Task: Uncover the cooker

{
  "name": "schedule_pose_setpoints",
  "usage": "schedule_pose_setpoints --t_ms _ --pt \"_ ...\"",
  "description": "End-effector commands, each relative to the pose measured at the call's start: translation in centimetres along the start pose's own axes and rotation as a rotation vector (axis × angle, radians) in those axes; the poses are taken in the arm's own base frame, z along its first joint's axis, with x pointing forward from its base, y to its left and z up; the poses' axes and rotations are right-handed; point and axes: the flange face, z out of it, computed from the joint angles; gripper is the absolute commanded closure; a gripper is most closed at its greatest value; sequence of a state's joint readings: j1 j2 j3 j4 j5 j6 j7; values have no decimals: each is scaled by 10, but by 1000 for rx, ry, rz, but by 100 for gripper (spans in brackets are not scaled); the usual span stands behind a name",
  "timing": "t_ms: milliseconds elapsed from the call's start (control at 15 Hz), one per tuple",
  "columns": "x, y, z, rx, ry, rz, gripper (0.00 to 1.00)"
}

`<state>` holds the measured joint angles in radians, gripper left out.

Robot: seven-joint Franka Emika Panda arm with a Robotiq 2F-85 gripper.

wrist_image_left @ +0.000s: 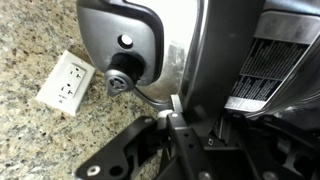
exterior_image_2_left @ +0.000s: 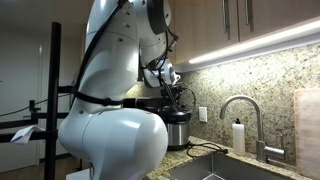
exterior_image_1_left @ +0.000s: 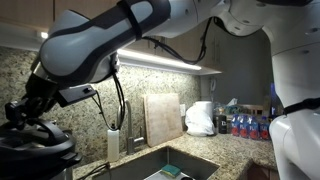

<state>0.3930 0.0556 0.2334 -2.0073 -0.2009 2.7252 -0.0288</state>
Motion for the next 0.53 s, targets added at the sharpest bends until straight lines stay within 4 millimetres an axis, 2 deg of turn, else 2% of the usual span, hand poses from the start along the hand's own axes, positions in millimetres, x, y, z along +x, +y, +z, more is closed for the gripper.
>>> schedule_pose_setpoints --t_ms 0,267,467 --pt "27 6 -24 -17 83 -97 88" --pt "54 -4 -6 34 97 -198 88" --pt "56 2 -3 47 100 -192 88"
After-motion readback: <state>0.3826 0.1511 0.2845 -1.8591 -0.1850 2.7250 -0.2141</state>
